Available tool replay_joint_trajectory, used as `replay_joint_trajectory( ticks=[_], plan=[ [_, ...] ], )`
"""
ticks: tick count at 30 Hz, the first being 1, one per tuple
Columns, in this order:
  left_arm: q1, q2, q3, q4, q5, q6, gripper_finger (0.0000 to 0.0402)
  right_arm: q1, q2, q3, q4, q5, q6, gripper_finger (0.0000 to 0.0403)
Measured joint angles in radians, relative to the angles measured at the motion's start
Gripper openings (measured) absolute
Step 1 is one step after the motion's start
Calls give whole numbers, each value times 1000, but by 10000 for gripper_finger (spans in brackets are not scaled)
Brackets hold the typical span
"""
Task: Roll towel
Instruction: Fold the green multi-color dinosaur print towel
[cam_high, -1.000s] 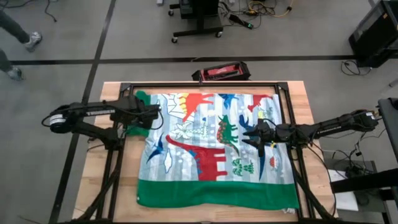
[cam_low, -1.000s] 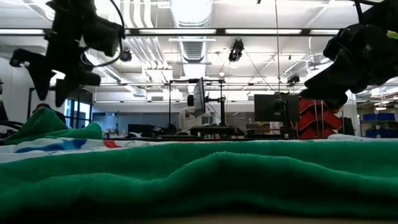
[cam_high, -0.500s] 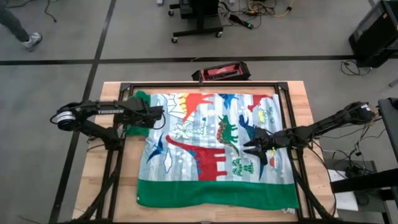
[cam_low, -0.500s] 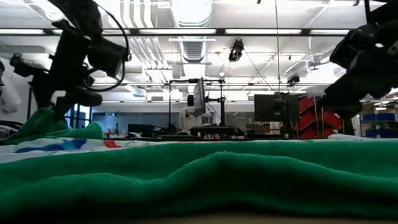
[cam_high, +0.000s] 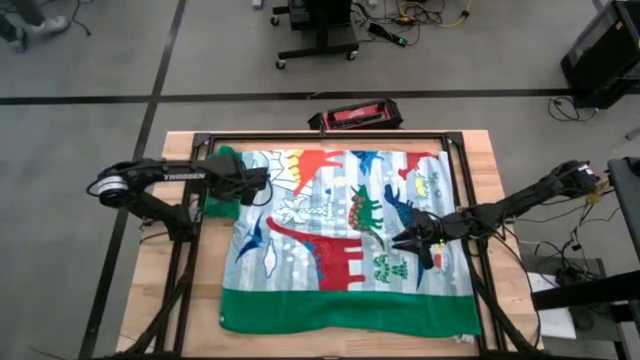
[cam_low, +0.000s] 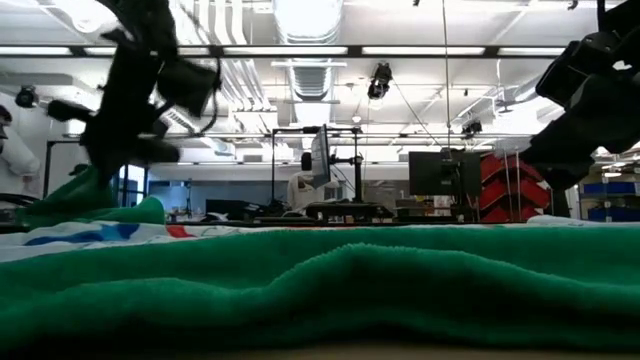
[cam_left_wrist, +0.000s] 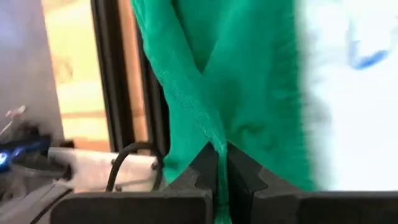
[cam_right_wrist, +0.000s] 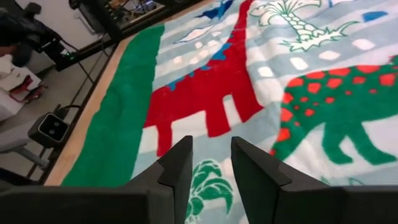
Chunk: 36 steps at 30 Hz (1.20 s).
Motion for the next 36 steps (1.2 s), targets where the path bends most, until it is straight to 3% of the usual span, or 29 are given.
replay_joint_trajectory(
  ticks=[6,11,23,31,36],
  plan=[
    [-100,-6,217,141,-71,174,0,0,0,0,2,13,-2,71],
    [-159,30,307,320,-70,326,0,0,0,0,2,86,-3,56],
    [-170,250,292,342,-15,355,0,-1,0,0,2,121,34,40],
    [-184,347,293,492,69,467,0,-1,0,0,2,122,38,57],
    [-187,357,291,550,65,501,21,-1,1,11,-2,176,60,78]
  ],
)
